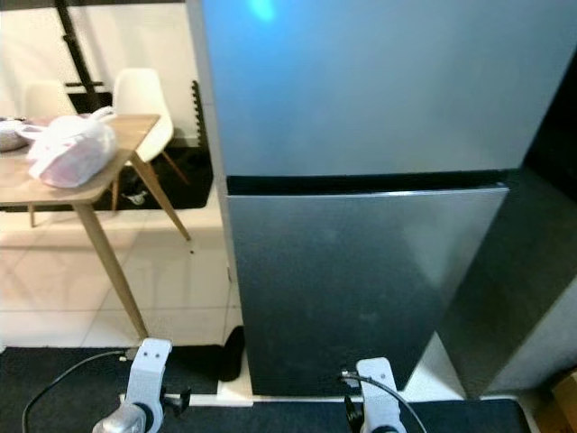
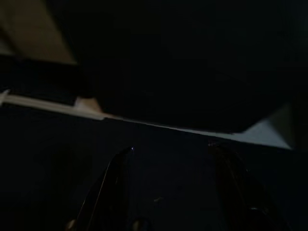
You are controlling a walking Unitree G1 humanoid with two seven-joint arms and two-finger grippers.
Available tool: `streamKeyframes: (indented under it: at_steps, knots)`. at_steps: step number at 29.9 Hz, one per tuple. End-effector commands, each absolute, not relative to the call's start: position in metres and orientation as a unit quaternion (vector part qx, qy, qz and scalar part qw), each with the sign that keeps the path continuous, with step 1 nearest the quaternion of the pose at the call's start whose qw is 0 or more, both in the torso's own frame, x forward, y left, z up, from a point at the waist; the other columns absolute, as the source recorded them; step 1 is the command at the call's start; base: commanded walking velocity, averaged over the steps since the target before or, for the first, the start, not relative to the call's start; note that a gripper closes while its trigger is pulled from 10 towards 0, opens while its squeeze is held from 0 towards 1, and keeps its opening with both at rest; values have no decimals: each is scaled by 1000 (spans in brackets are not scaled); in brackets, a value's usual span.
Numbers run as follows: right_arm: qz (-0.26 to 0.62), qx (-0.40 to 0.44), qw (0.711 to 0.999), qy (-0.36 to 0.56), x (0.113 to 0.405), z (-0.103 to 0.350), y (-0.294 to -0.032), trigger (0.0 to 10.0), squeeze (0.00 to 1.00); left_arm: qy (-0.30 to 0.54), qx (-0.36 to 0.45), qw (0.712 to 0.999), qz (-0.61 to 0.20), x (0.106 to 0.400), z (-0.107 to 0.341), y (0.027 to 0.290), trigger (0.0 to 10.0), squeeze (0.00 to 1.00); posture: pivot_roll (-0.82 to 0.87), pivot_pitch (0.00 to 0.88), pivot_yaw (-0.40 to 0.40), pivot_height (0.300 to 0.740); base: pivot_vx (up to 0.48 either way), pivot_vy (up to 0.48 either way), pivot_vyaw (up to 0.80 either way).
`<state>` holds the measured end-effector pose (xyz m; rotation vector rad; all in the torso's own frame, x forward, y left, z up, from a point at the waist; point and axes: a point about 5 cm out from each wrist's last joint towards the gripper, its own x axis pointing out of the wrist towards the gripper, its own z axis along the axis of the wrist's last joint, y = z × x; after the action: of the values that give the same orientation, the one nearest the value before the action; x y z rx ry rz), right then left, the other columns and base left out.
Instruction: Restocking fridge
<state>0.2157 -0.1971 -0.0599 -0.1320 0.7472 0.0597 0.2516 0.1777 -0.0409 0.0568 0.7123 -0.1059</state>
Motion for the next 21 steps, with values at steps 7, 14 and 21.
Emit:
streamKeyframes:
  at_steps: [7, 14, 21]
  knots:
    - [33, -69, 931, 356, 218, -58, -196, 10000, 0, 350, 17, 934, -66, 250, -42, 170, 10000, 0, -54, 1, 17, 740, 0, 0, 800]
    - [35, -72, 931, 356, 217, -59, -197, 10000, 0, 347, 33, 934, -73, 252, -41, 171, 10000, 0, -56, 1, 16, 740, 0, 0, 800]
    - [33, -73, 932, 354, 217, -58, -199, 10000, 0, 339, 31, 937, -76, 255, -38, 167, 10000, 0, -56, 0, 17, 740, 0, 0, 800]
